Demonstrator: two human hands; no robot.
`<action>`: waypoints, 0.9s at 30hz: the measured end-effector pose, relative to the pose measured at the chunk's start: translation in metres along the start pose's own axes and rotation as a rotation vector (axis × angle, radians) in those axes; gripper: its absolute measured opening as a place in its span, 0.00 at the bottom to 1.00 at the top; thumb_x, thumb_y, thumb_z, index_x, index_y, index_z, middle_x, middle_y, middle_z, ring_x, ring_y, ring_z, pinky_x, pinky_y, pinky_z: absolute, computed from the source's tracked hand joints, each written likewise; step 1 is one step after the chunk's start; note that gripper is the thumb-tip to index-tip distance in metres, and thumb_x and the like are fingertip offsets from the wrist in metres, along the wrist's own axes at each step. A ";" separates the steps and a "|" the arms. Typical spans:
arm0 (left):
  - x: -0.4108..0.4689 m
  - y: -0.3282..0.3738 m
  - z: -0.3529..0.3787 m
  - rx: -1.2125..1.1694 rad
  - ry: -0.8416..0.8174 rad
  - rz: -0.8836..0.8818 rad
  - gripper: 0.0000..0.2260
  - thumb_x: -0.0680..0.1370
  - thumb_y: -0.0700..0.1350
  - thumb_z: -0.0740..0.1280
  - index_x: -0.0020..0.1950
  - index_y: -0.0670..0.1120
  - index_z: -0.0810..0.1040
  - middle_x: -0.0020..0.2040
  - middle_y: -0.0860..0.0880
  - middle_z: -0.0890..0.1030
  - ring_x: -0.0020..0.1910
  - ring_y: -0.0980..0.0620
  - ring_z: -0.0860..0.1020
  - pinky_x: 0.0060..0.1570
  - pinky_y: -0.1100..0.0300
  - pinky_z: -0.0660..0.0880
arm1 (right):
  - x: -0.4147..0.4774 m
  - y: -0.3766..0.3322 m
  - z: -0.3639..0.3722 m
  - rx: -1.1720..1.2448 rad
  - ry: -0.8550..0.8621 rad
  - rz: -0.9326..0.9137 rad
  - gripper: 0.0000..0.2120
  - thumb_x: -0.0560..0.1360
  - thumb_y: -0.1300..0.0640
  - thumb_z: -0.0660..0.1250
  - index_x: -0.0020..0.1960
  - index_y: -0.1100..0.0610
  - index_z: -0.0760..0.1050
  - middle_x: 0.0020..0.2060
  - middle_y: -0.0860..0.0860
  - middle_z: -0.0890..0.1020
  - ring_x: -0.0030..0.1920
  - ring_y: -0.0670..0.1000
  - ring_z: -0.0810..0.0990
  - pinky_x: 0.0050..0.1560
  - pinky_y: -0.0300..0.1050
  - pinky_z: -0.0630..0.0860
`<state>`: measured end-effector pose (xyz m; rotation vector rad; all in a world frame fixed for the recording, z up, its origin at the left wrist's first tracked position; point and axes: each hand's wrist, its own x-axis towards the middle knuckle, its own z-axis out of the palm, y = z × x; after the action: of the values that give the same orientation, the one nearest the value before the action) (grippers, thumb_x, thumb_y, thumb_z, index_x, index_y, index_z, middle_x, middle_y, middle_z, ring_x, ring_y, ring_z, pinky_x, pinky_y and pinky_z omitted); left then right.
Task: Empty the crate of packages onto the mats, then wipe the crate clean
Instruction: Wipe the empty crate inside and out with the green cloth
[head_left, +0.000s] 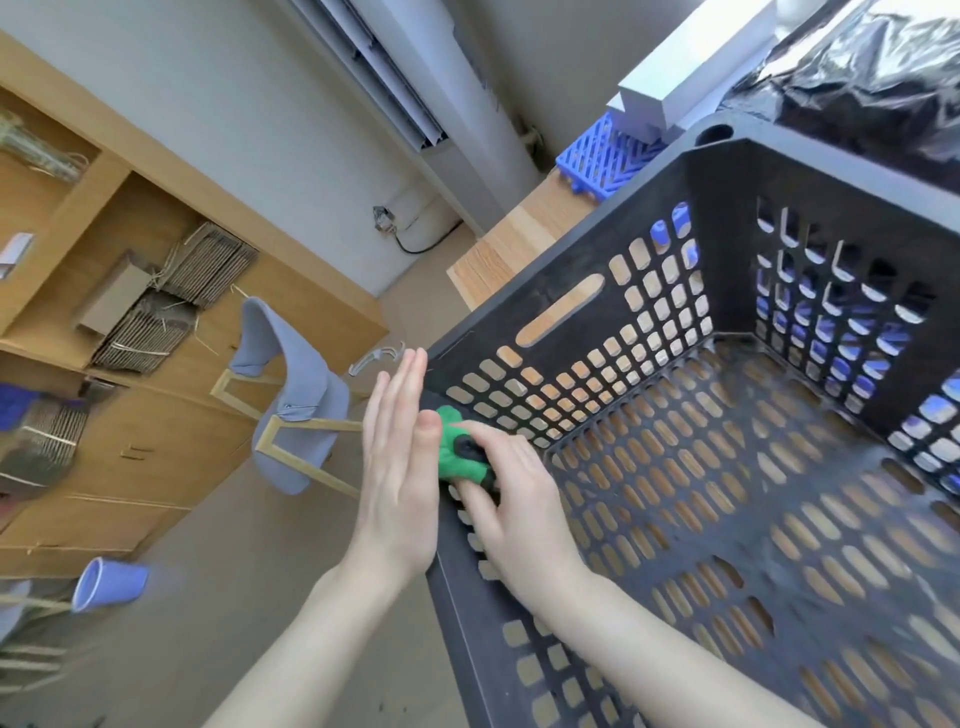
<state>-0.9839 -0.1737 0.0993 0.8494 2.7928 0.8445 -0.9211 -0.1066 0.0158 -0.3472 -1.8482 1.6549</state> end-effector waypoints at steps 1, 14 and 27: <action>-0.001 0.000 0.000 -0.018 0.006 -0.004 0.26 0.79 0.63 0.43 0.77 0.60 0.54 0.77 0.68 0.54 0.77 0.66 0.45 0.76 0.57 0.46 | 0.002 -0.005 0.001 0.009 0.010 -0.055 0.19 0.73 0.62 0.65 0.63 0.55 0.73 0.54 0.47 0.79 0.53 0.48 0.75 0.56 0.38 0.70; 0.001 0.001 0.001 0.030 -0.002 0.009 0.24 0.79 0.64 0.44 0.76 0.64 0.53 0.75 0.71 0.53 0.76 0.67 0.45 0.74 0.61 0.44 | -0.032 0.112 -0.025 -0.413 -0.311 0.471 0.20 0.77 0.58 0.63 0.69 0.51 0.67 0.61 0.50 0.77 0.60 0.52 0.73 0.59 0.47 0.71; 0.001 0.001 0.001 -0.003 -0.007 0.004 0.25 0.79 0.64 0.46 0.76 0.63 0.55 0.76 0.68 0.55 0.76 0.67 0.46 0.73 0.62 0.45 | -0.021 0.013 -0.015 -0.077 -0.065 -0.145 0.18 0.73 0.62 0.62 0.63 0.58 0.73 0.54 0.49 0.78 0.52 0.52 0.75 0.56 0.42 0.72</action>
<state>-0.9839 -0.1725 0.0991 0.8555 2.7837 0.8442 -0.8986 -0.1039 -0.0020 -0.1886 -1.9409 1.5168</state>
